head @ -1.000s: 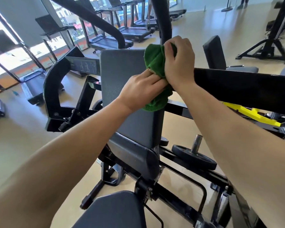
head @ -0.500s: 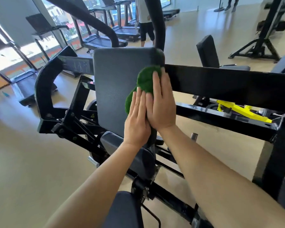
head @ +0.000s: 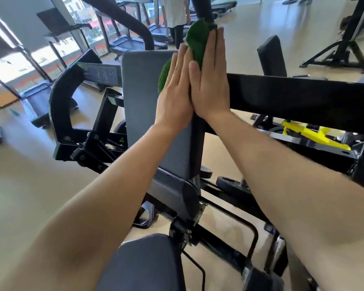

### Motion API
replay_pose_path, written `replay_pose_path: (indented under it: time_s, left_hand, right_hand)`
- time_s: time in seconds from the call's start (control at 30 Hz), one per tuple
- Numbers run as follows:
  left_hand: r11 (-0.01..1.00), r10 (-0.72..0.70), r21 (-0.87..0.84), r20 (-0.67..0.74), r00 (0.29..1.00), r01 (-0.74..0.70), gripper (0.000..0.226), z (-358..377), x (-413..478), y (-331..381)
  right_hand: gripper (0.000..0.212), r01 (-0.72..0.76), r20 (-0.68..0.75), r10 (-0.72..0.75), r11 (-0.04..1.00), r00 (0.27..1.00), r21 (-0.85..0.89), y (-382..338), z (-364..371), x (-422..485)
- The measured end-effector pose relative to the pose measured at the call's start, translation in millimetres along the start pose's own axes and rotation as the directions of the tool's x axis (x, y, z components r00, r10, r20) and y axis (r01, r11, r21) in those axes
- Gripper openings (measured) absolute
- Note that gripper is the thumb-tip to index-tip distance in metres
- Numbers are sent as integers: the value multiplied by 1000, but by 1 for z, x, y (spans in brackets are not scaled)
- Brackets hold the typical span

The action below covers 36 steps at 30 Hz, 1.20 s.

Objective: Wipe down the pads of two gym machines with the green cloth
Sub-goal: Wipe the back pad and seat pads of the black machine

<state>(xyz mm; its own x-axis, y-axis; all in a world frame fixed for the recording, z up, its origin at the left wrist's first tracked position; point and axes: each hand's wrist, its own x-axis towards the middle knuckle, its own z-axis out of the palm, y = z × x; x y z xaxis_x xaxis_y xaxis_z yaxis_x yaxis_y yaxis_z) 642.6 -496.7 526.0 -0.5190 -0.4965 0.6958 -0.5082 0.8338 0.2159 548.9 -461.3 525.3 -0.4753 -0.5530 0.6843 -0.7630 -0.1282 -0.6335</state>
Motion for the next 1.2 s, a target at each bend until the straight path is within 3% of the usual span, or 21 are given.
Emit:
replay_pose_path:
  time_s: [0.2,0.4,0.5,0.57,0.67,0.73,0.8,0.93,1.0,1.03,1.07,1.1,1.17,1.2]
  left_hand:
    - [999,-15,39,107,994,11,66,22,-122,-34]
    - [995,76,43,253,965,-89,76,34,-195,-60]
    - [994,112,-20,239,965,-110,74,34,-215,-69]
    - [996,51,-75,156,986,-39,60,31,-222,-70]
    - [957,-286,-47,28,958,287,38,22,-222,-64]
    - [794,-586,-143,80,806,591,30,16,-221,-57]
    - [505,-781,-282,253,571,816,16,11,-218,-49]
    - [32,-797,-308,566,210,951,22,8,-212,-32]
    - [-348,-661,-369,748,53,862,24,0,-206,-27]
    - [-542,-547,-377,837,26,751,26,-7,-202,-27]
    - [-682,-444,-369,895,43,631,31,-12,-201,-27]
    - [-761,-381,-362,921,80,539,36,-14,-201,-28]
    - [-780,-392,-398,912,118,483,38,-15,-200,-30]
    - [-741,-452,-433,887,96,514,33,-13,-198,-31]
  right_hand:
    - [66,-3,31,3,1000,1000,-23,20,37,-122]
    - [69,-212,57,213,977,975,-25,18,61,-205]
    - [71,-405,22,405,914,914,0,3,75,-228]
    - [70,-535,5,535,844,845,34,-9,82,-238]
    - [61,-685,22,703,684,711,249,-22,88,-248]
    - [54,-767,45,823,505,566,397,-31,88,-249]
    - [50,-822,58,902,361,428,440,-37,87,-246]
    - [45,-919,-95,946,324,310,225,-36,77,-240]
    - [41,-920,-59,960,279,273,275,-36,69,-235]
    - [38,-918,-22,966,253,259,305,-34,65,-234]
    - [35,-921,10,968,234,250,311,-34,61,-232]
    - [31,-925,34,969,221,243,310,-34,59,-230]
    - [31,-927,84,969,193,231,320,-39,59,-228]
    - [36,-923,110,967,181,230,340,-43,61,-227]
